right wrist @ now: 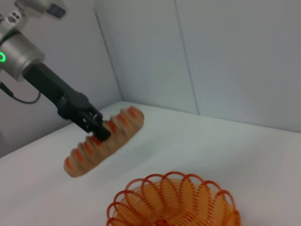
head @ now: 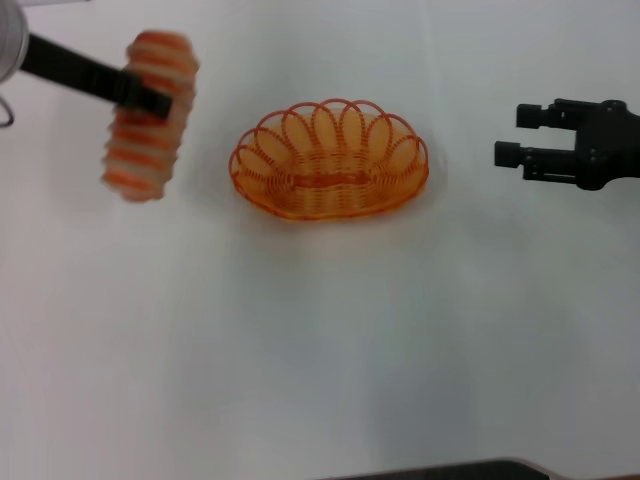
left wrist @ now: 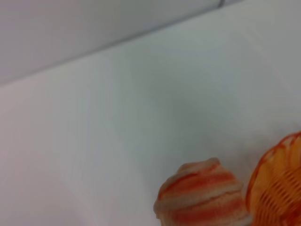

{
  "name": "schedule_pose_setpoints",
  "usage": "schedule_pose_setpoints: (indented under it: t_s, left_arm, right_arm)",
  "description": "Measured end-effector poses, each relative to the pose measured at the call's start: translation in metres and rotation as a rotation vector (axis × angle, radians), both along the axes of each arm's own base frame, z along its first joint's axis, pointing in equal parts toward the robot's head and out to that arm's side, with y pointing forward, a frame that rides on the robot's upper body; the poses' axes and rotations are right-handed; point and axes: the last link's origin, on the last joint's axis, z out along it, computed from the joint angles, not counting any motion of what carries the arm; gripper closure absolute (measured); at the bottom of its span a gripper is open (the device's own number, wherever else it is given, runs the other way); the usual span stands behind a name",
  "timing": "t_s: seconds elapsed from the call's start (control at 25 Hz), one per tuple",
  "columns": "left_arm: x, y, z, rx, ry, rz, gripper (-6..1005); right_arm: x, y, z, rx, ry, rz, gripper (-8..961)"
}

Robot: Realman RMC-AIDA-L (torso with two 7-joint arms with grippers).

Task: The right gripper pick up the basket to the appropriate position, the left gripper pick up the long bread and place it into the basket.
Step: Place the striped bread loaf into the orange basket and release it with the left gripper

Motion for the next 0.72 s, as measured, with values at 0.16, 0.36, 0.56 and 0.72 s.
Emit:
schedule_pose_setpoints:
  t_s: [0.16,0.36,0.56,0.72]
  left_arm:
    - [0.031,0.005,-0.009,-0.07,-0.08,-0.155,528]
    - [0.068,0.01,-0.045,-0.22,-0.066,-0.314,577]
    - [0.093,0.012,-0.077,-0.354,0.06,-0.561,616]
    - [0.104,0.011,-0.091,-0.427,0.139,-0.711,650]
  right_arm:
    - [0.005,-0.004,0.007,0.028,0.015,-0.012,205]
    - [0.005,-0.005,0.009,0.038,0.025,-0.006,206]
    - [0.003,-0.006,0.007,0.034,0.027,0.002,207]
    - [0.001,-0.007,0.002,0.022,0.039,0.005,211]
